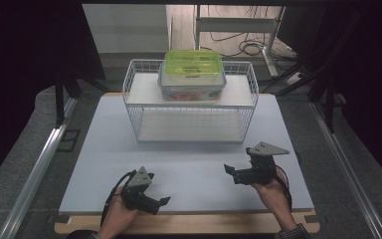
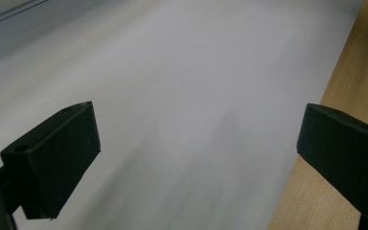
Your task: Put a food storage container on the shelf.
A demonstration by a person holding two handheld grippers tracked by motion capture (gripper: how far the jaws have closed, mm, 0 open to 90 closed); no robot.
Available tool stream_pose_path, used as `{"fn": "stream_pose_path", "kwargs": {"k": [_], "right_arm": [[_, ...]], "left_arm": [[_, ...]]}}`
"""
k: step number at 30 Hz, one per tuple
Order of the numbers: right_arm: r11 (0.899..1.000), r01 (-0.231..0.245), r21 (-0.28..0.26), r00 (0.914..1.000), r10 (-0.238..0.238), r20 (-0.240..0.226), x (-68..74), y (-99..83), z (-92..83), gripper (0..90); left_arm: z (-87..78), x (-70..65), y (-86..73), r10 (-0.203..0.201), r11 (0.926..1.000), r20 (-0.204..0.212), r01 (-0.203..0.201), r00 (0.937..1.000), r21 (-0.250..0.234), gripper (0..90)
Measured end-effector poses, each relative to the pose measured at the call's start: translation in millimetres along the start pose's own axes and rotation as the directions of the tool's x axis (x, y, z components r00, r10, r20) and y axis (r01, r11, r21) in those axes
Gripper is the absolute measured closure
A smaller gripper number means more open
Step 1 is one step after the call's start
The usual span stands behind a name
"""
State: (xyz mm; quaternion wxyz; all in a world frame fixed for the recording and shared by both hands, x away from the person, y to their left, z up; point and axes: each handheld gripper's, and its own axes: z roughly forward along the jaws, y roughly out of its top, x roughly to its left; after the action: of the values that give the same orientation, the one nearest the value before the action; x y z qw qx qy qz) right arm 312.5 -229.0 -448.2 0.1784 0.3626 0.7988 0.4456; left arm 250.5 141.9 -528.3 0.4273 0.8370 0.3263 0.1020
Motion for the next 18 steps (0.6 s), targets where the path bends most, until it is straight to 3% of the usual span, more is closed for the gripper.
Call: {"fn": "stream_pose_path", "kwargs": {"k": [18], "right_arm": [[0.998,0.013,0.064,0.9991,-0.015,0.038,-0.3,-32.5,2.2,0.2]], "left_arm": [[1.5,-0.6,-0.4,0.011,0.9999,-0.001,-0.011,0.9999,0.011,1.3]]}}
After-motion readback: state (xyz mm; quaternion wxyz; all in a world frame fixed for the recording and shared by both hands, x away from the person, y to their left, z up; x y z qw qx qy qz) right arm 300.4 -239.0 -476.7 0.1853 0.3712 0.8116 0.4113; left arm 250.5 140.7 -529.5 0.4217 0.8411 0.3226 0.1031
